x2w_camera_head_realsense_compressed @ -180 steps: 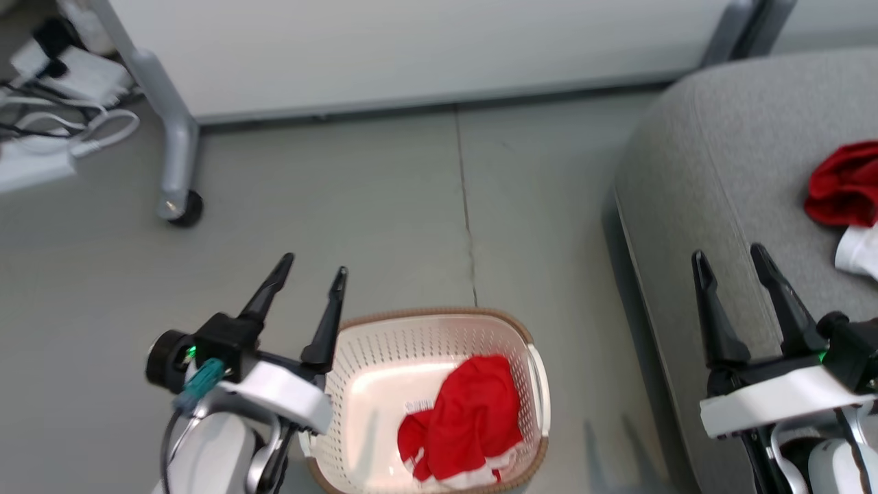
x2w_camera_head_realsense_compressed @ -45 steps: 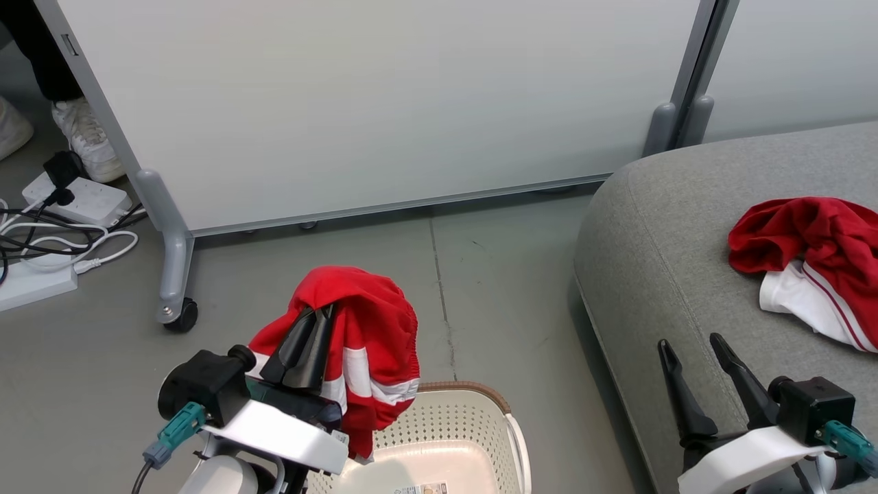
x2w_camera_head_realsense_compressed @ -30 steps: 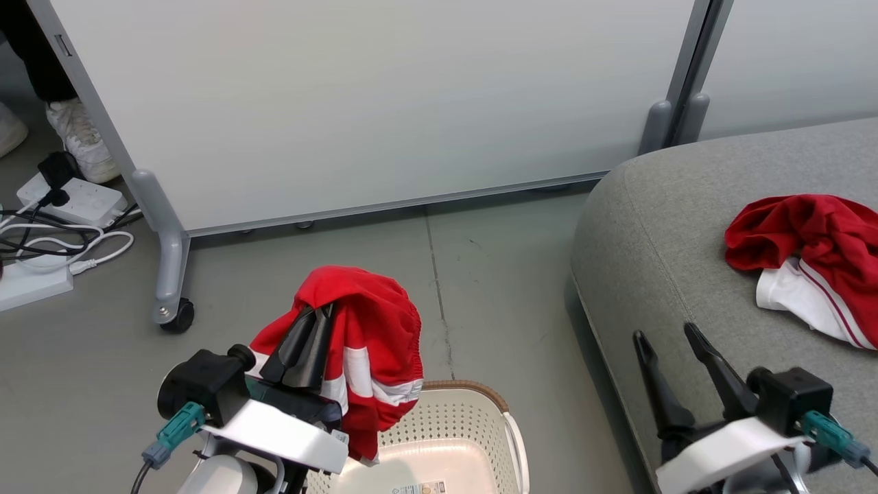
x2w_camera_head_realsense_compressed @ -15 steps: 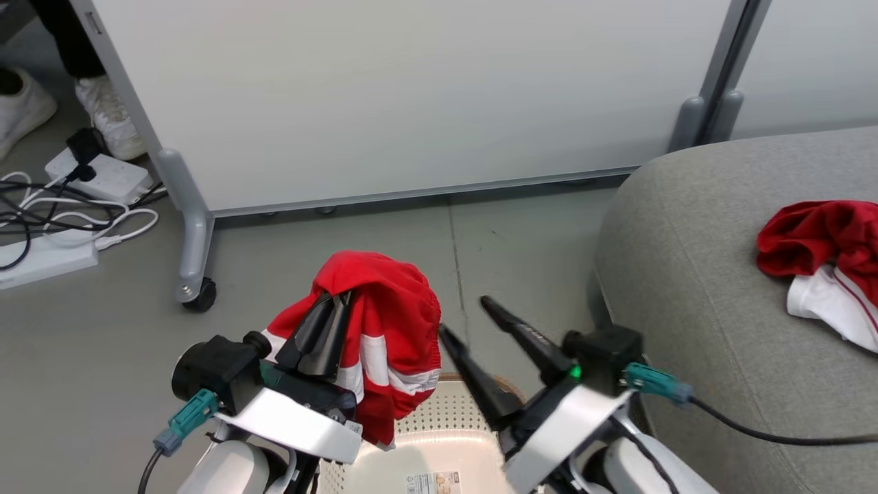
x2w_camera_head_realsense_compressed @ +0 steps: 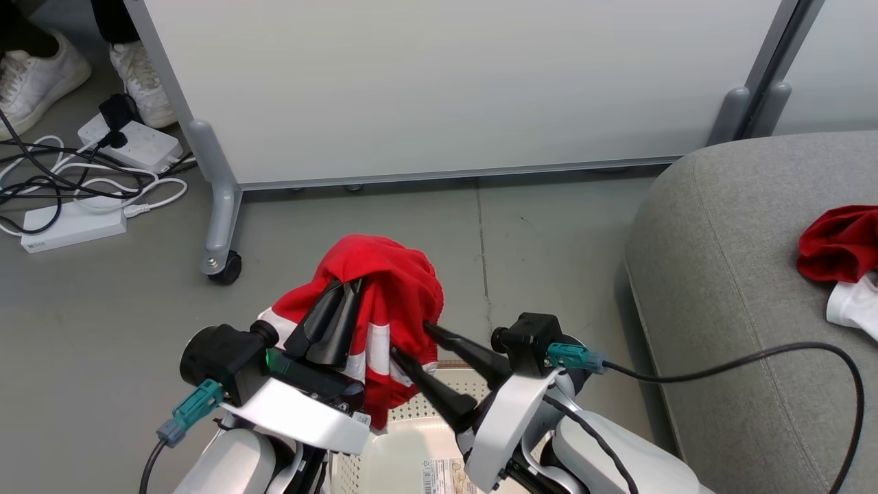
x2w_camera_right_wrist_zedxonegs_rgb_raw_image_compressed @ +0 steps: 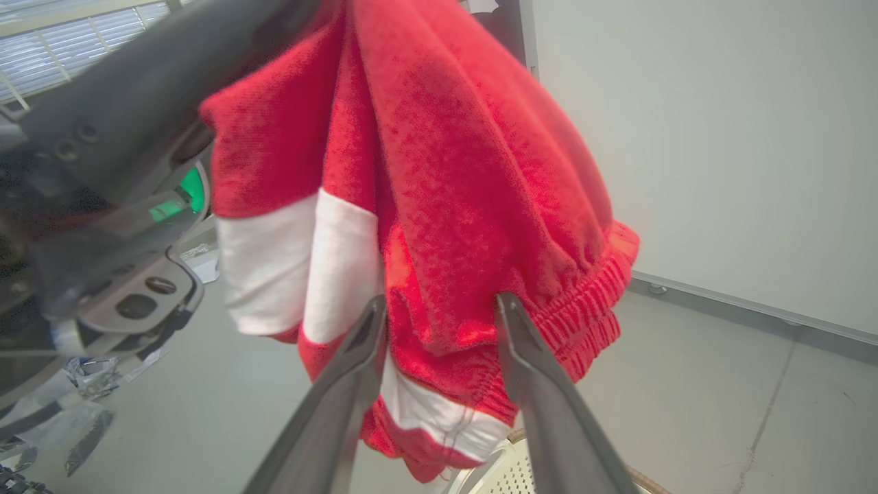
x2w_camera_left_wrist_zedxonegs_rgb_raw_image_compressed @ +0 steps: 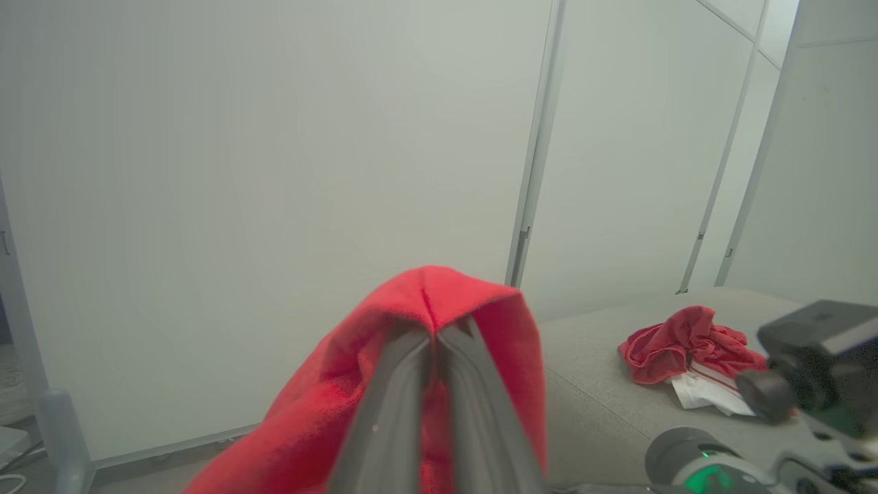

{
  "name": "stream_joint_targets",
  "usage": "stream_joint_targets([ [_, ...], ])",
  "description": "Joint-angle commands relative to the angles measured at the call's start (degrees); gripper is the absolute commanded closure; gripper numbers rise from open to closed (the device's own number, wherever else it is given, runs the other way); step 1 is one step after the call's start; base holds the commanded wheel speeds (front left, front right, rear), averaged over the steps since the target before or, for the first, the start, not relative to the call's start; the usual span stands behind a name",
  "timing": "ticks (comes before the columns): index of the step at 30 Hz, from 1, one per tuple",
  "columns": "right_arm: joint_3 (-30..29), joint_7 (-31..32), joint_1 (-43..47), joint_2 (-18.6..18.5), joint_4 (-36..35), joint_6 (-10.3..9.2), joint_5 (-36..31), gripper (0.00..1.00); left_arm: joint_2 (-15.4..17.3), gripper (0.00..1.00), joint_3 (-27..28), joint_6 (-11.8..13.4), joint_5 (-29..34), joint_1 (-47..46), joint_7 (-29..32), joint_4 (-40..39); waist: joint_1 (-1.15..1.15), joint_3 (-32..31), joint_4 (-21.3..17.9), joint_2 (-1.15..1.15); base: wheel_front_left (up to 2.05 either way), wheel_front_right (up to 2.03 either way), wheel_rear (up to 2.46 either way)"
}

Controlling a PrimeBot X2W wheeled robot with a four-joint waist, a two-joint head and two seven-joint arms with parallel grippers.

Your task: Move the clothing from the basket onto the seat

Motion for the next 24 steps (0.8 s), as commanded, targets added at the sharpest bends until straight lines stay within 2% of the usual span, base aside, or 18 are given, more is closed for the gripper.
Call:
stream_joint_targets([
  [1,1.25,-0.87,-1.6,-0.34,1.21,0.12,1.62,1.0,0.11,1.0,0.22,-0.24,0.3,-0.5,-0.37,-0.4,0.0,0.0,0.1,0.0,0.0,0.0,0.0],
  [8,4.01,-2.51,-4.69,-0.32,4.47,0.12,5.07,1.0,0.08,1.0,0.2,-0.66,0.15,-0.08,-0.49,-0.5,0.0,-0.14,0.1,0.0,0.0,0.0,0.0],
  [13,3.52,-4.23,-5.57,-0.31,5.4,0.12,6.45,1.0,0.01,1.0,-0.3,-0.87,0.23,0.02,-0.5,-0.46,0.0,-0.22,0.02,0.0,0.0,0.0,0.0],
  [14,3.12,-4.59,-5.91,-0.34,5.74,0.12,6.51,1.0,0.2,0.92,-0.79,-1.12,0.62,-0.11,-0.08,-0.42,0.0,-0.23,-0.01,0.0,0.0,0.0,0.0],
  [15,2.62,-4.93,-6.18,-0.32,6.0,0.12,6.78,1.0,0.36,0.38,-1.11,-1.14,0.71,-0.15,0.34,-0.2,0.0,-0.2,-0.04,0.0,0.0,0.0,0.0],
  [16,2.0,-5.37,-6.34,-0.31,5.99,0.12,7.0,1.0,0.24,0.0,-1.34,-1.29,0.57,-0.22,0.31,-0.37,0.0,-0.19,-0.09,0.0,0.0,0.0,0.0],
  [24,-6.66,-6.25,-7.31,-0.33,6.47,0.12,4.59,1.0,1.52,0.0,-6.86,-3.24,3.42,1.27,2.57,-1.52,0.0,0.35,-1.12,0.0,0.0,0.0,0.0],
])
